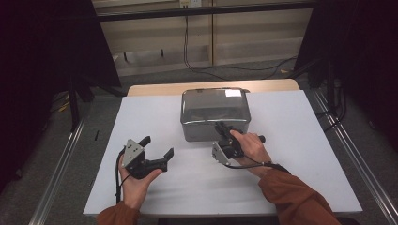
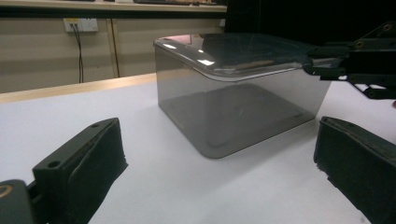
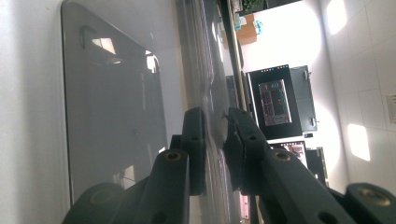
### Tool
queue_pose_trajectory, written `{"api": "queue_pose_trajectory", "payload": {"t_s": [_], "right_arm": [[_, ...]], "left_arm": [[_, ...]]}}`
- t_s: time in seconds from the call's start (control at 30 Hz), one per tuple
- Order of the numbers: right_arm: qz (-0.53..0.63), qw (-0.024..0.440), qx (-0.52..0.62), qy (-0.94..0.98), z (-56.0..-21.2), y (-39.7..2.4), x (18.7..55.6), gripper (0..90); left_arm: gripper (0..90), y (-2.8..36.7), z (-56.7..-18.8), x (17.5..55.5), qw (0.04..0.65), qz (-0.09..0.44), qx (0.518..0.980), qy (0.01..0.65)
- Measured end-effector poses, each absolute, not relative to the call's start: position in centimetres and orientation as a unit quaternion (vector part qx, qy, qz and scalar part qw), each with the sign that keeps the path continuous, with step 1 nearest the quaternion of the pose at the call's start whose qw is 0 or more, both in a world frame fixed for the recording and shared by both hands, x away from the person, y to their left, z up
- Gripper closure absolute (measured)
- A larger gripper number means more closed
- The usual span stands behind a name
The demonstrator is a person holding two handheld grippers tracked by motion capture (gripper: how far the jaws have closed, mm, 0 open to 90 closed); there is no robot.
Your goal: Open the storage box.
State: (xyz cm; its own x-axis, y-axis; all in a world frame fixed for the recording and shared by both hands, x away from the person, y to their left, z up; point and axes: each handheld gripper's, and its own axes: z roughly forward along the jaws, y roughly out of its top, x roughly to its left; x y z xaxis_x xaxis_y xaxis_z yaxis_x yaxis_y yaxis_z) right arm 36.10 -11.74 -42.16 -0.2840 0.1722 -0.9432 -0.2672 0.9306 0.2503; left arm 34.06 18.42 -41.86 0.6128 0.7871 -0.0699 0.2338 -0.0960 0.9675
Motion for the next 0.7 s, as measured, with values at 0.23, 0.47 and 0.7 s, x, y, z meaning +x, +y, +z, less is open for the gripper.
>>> {"api": "queue_pose_trajectory", "payload": {"t_s": [0.23, 0.47, 0.7], "right_arm": [[0.186, 0.600, -0.032, 0.777, -41.9, -11.8, 36.2, 78.8], [0.193, 0.604, -0.028, 0.773, -41.4, -11.8, 36.3, 79.3], [0.191, 0.607, -0.033, 0.770, -40.8, -11.8, 36.4, 80.2]], "left_arm": [[3.5, 17.4, -41.4, 35.2, 0.566, 0.253, 0.705, 0.344], [4.2, 16.2, -41.0, 37.0, 0.570, 0.259, 0.709, 0.325], [4.5, 15.4, -41.0, 38.7, 0.562, 0.258, 0.713, 0.332]]}}
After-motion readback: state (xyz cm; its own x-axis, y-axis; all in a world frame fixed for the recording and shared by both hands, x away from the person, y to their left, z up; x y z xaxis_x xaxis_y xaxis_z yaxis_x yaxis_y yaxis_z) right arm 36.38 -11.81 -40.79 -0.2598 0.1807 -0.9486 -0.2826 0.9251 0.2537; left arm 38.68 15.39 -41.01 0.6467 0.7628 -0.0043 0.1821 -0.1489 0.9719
